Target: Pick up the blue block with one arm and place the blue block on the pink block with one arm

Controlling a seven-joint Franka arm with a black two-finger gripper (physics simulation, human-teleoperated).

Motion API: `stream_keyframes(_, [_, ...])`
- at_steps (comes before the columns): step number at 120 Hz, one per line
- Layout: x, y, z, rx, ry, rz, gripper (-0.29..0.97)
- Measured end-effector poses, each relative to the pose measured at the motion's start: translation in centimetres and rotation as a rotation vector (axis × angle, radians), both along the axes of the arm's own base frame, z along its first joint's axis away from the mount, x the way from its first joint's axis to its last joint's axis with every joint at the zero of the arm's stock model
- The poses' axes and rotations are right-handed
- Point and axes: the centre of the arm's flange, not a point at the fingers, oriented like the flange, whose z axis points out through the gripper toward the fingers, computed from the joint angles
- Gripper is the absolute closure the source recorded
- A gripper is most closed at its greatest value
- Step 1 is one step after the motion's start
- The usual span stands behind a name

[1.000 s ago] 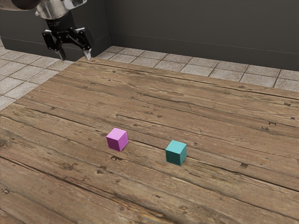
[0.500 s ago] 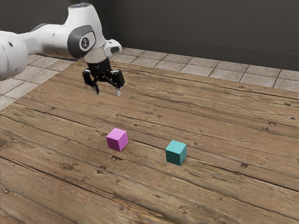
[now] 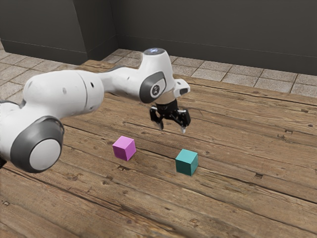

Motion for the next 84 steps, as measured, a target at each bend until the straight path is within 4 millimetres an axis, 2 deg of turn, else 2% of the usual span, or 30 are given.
stream_keyframes(15, [-0.3,-1.6,-0.8,0.004,-0.002,-0.046,0.02])
stream_keyframes(32, [-0.3,-2.4,-1.6,0.006,-0.017,-0.122,0.02])
stream_keyframes(64, [1.2,-2.9,-6.1,-0.059,-0.01,-0.13,0.02])
stream_keyframes(74, [2.2,-3.6,-5.0,-0.025,-0.026,-0.145,0.02])
stream_keyframes(84, [2.6,-3.8,-5.5,0.0,-0.014,-0.143,0.02])
